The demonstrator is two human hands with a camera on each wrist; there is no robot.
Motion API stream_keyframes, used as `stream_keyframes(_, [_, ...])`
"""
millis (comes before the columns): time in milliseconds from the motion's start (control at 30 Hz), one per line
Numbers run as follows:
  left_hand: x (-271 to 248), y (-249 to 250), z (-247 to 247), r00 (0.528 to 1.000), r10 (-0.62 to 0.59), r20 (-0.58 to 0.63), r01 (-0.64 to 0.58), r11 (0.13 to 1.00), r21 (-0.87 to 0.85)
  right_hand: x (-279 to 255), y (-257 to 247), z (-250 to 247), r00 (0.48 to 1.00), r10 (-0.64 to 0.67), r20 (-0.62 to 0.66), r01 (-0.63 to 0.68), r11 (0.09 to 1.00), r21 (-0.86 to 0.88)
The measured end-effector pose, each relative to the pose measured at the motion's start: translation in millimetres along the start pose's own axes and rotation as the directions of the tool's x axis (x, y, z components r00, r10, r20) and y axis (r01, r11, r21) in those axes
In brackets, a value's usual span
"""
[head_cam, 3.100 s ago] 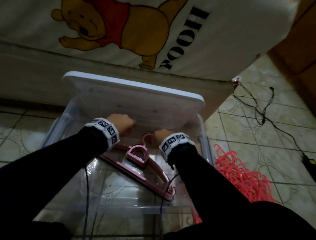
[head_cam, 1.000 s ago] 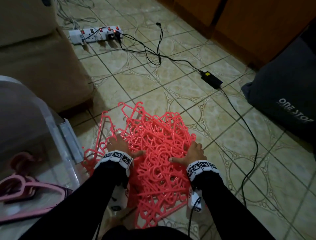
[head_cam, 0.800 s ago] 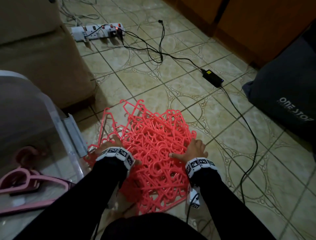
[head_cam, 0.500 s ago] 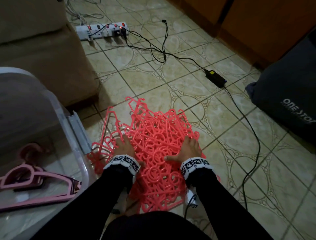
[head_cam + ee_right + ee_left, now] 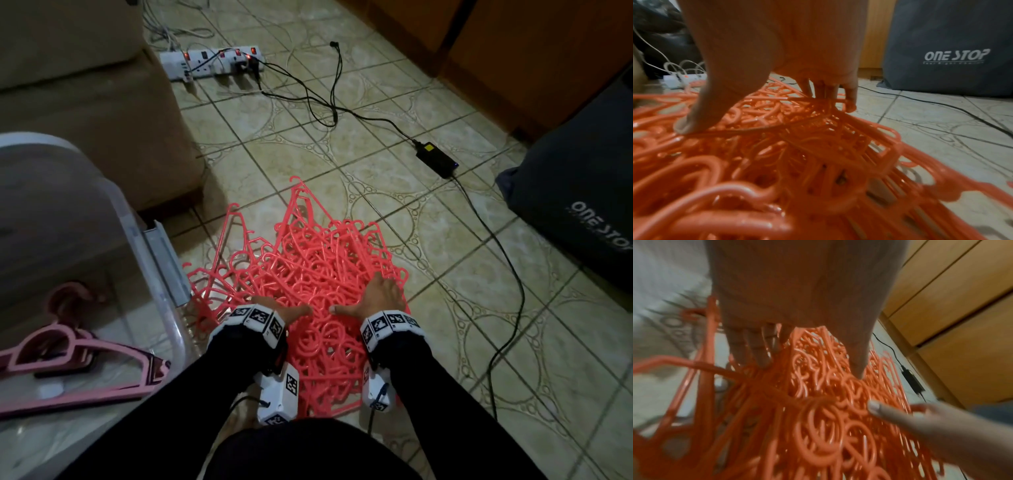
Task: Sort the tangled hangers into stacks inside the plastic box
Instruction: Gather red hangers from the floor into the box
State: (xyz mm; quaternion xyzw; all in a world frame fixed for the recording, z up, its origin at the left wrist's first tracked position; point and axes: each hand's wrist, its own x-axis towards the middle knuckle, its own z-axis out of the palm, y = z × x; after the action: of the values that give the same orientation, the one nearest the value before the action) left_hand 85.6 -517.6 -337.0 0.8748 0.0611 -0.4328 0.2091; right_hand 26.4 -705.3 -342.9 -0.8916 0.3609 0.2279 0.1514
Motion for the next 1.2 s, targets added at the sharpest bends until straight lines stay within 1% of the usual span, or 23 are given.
stream_keyframes(67, [-3, 3, 3, 0.999, 0.016, -0.033, -0.015, 0.999, 0.047, -1, -3, 0, 1.000, -0.028, -0.013, 0.028, 1.000, -0.004])
stream_keyframes(100, [-3, 3, 2, 0.999, 0.013, -0.053, -0.009, 0.998, 0.067, -1, -4, 1, 0.999, -0.036, -0.001, 0.036, 0.999, -0.009])
stream_keyframes(133, [-2, 3, 3, 0.998, 0.005, -0.060, -0.002, 0.999, 0.049, -1, -6, 1, 0.999, -0.035, 0.020, 0.035, 0.999, -0.014])
stream_keyframes(200, [-1, 1, 1, 0.999, -0.015, -0.052, 0.012, 0.997, -0.071, -1, -6, 1, 0.999, -0.018, 0.030, 0.018, 1.000, -0.021])
stream_keyframes(267, [-2, 0, 0, 0.997, -0.019, -0.071, 0.006, 0.983, -0.183, -1, -5, 2, 1.000, -0.006, -0.009, 0.005, 0.998, -0.064])
stream_keyframes(333, [0, 1, 1, 0.996, -0.036, -0.079, 0.011, 0.956, -0.294, 0, -5, 1, 0.999, -0.020, -0.046, 0.015, 0.993, -0.117])
stream_keyframes(400, [1, 2, 2, 0.996, -0.044, -0.083, 0.012, 0.934, -0.357, 1, -5, -2, 0.999, -0.034, -0.019, 0.032, 0.994, -0.108])
stream_keyframes(500, [6, 2, 9, 0.996, -0.032, -0.086, 0.001, 0.942, -0.337, 1, -3, -6, 0.998, -0.068, 0.005, 0.068, 0.996, -0.061])
stream_keyframes(600, [11, 2, 14, 0.994, 0.011, -0.111, -0.046, 0.946, -0.320, -1, 0, -7, 0.997, -0.080, 0.012, 0.079, 0.996, 0.033])
stream_keyframes(733, [15, 2, 17, 0.993, 0.062, -0.096, -0.087, 0.955, -0.284, -1, 0, -5, 0.998, 0.011, 0.057, -0.018, 0.991, 0.129])
stream_keyframes(800, [19, 2, 18, 0.992, 0.094, -0.083, -0.114, 0.953, -0.281, 0, -4, -5, 0.993, 0.049, 0.110, -0.064, 0.988, 0.141])
stream_keyframes(900, [20, 0, 17, 0.987, 0.135, -0.085, -0.152, 0.957, -0.248, 5, -7, -11, 0.985, 0.087, 0.149, -0.110, 0.982, 0.154])
stream_keyframes(967, [21, -1, 18, 0.985, 0.138, -0.102, -0.159, 0.958, -0.237, 8, -7, -16, 0.985, 0.075, 0.153, -0.109, 0.967, 0.229])
stream_keyframes(1067, [23, 1, 21, 0.979, 0.175, -0.109, -0.196, 0.953, -0.231, 9, -6, -24, 0.993, 0.024, 0.116, -0.063, 0.939, 0.339])
stream_keyframes(1133, [23, 5, 21, 0.973, 0.217, -0.082, -0.231, 0.940, -0.251, 7, -5, -28, 0.994, 0.017, 0.105, -0.051, 0.940, 0.336])
stream_keyframes(1200, [18, 9, 18, 0.973, 0.214, -0.085, -0.229, 0.935, -0.271, 4, -7, -28, 0.993, 0.032, 0.110, -0.064, 0.953, 0.295])
